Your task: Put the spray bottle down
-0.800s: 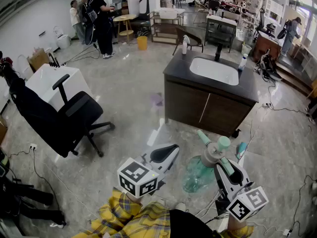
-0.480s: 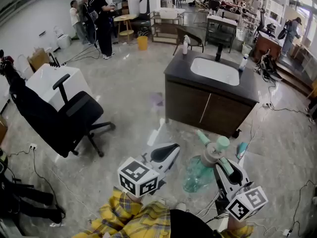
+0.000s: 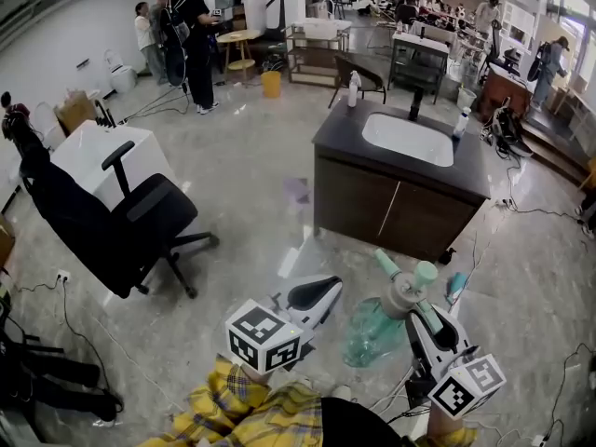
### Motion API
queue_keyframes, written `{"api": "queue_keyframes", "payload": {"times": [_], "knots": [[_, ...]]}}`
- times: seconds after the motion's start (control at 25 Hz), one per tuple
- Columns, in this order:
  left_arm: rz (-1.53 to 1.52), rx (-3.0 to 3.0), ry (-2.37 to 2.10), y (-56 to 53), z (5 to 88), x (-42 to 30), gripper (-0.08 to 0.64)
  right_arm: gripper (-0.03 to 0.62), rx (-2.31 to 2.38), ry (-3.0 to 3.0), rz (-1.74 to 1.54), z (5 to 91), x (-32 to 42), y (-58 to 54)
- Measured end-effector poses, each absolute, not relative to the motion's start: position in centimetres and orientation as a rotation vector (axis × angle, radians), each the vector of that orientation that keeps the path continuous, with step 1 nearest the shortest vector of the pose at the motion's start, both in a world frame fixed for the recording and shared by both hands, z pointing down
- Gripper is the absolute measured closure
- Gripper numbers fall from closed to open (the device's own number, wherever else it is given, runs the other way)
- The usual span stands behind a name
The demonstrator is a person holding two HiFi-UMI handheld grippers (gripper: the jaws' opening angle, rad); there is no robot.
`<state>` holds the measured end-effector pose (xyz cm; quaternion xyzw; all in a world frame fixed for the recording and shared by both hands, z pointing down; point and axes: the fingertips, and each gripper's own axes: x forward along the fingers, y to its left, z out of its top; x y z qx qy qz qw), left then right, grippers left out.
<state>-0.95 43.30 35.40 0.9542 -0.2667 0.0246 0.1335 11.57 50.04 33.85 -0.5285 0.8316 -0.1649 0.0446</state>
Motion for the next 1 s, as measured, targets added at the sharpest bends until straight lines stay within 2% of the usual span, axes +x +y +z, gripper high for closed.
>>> {"api": "queue_keyframes", "payload": {"times": [1.0], "knots": [[0.082, 2.728, -0.718, 41.0, 37.2, -8.4, 0.550, 0.479, -1.673, 2.523, -0.570, 35.1, 4.1, 47.1]]}}
